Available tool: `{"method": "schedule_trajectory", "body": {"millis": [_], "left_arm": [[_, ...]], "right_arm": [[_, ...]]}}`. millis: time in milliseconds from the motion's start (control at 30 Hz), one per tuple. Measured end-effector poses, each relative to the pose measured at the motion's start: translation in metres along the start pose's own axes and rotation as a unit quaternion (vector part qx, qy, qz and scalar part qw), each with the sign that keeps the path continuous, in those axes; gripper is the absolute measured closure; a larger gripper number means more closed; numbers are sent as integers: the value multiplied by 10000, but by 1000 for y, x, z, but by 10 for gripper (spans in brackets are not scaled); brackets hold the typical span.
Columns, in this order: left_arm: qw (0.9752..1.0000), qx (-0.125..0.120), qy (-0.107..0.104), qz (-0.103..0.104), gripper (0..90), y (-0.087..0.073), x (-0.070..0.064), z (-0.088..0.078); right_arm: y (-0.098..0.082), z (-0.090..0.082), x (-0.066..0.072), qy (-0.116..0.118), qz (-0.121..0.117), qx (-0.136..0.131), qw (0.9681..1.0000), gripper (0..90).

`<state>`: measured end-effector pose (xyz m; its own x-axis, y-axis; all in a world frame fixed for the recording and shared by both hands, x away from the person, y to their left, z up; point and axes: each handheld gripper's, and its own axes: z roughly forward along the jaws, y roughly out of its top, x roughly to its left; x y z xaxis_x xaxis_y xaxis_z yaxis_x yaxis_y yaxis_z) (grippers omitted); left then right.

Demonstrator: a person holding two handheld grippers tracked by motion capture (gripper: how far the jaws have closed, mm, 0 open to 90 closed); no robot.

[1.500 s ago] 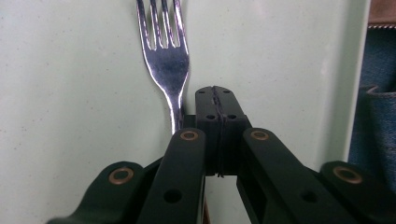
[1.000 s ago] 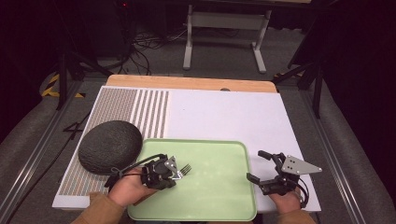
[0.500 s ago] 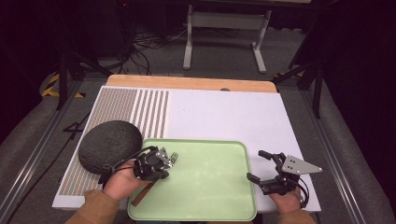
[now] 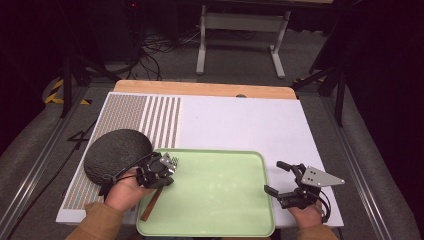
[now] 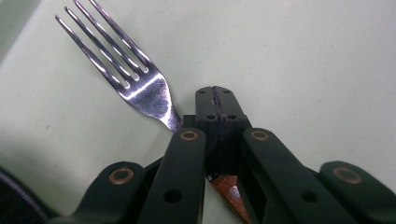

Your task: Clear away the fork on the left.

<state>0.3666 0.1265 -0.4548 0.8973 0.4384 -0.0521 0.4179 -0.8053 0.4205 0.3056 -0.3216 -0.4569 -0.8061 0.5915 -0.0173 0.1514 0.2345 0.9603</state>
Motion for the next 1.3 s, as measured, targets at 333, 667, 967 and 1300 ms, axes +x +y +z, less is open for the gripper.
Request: {"method": "schedule_trajectory", "body": {"millis": [333,667,967,1300], "left_arm": [[9997,-65,128,-219,900,-10,10,-5],[9989,-103,209,-414,900,-18,17,-8],[9985,-132,255,-473,899,-21,18,-10],[9968,-653,217,-402,691,-23,9,-28]], "right_arm": [[0,1,-1,-3,-3,3,10000,73],[0,4,-1,20,14,9,10000,73],[1,7,-3,64,-2,-13,10000,73],[3,7,-5,48,5,-56,10000,73]]}}
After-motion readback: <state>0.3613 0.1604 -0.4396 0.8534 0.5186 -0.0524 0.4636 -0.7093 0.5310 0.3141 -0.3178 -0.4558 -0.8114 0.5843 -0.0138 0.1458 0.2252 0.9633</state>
